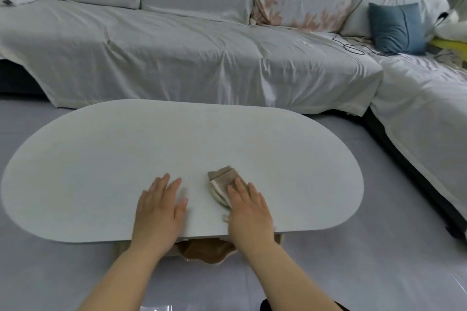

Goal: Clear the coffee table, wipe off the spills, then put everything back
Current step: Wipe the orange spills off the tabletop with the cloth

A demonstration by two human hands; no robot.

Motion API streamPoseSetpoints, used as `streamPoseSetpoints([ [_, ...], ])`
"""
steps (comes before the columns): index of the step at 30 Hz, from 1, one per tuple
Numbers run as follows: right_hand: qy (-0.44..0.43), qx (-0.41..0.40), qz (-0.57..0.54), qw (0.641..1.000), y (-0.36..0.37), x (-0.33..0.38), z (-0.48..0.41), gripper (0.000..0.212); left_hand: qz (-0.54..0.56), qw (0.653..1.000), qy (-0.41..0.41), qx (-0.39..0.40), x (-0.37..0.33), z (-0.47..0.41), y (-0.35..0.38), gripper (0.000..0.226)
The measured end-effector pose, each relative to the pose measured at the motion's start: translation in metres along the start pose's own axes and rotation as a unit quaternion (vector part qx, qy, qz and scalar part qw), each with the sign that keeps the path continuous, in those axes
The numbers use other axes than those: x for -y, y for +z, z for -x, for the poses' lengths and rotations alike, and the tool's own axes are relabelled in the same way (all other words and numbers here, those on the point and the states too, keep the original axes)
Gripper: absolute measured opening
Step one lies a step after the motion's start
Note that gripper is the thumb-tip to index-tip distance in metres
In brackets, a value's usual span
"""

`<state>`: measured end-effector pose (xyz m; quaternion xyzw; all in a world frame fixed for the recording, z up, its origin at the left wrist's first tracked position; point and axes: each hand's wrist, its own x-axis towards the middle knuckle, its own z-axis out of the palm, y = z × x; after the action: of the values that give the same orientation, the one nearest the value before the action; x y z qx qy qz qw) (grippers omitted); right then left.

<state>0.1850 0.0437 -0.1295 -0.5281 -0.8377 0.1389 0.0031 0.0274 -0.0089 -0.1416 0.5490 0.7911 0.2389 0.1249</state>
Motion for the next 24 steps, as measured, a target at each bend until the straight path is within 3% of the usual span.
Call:
streamPoseSetpoints([
  [4,0.082,-0.044,-0.003,0.996,-0.014,-0.063,-0.002,0.058,-0.088,0.996,-0.019,0.023,-0.004,-0.002,0.018,0.048],
  [11,0.186,-0.107,0.015,0.977,-0.034,-0.156,-0.013,0.056,-0.11,0.993,-0.031,0.02,-0.01,0.001,0.017,0.046],
  [17,0.261,-0.115,0.0,0.958,-0.054,-0.204,-0.026,0.053,-0.114,0.992,-0.043,0.027,-0.01,-0.001,0.018,0.047],
  [24,0.22,-0.103,0.036,0.969,-0.05,-0.209,-0.028,0.052,-0.112,0.993,-0.046,0.009,-0.007,-0.002,0.02,0.046],
])
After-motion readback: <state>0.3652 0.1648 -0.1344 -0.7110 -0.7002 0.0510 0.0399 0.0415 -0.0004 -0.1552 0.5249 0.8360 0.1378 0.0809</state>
